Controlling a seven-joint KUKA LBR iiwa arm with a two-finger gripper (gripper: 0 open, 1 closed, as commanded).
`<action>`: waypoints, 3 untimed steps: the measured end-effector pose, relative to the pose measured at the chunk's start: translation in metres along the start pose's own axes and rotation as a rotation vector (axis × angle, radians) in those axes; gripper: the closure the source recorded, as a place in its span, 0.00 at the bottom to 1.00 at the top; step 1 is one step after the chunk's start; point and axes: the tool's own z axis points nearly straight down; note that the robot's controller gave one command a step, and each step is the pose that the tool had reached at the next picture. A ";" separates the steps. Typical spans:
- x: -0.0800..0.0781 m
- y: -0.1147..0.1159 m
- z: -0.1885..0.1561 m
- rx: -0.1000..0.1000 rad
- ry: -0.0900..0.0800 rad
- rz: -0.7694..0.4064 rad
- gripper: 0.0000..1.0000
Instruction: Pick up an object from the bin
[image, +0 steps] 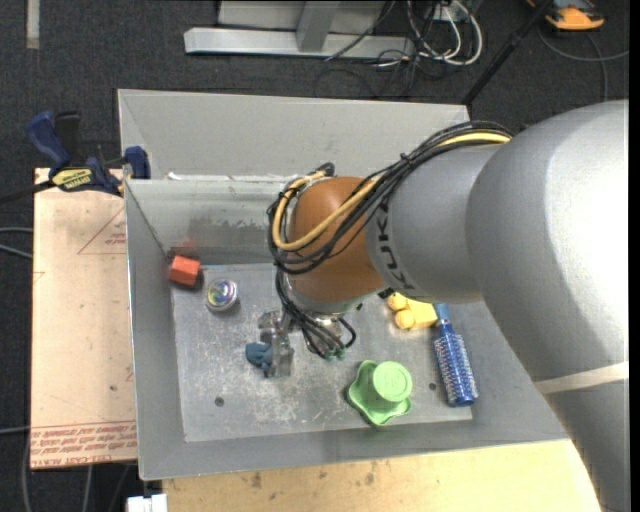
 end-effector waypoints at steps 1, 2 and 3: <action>-0.053 -0.017 -0.001 0.001 -0.006 -0.008 1.00; -0.051 -0.017 -0.001 0.000 -0.005 -0.008 1.00; -0.038 -0.005 -0.001 0.000 -0.003 0.099 1.00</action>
Offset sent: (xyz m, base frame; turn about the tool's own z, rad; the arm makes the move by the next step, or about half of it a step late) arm 0.0516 -0.0080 -0.0004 -0.0108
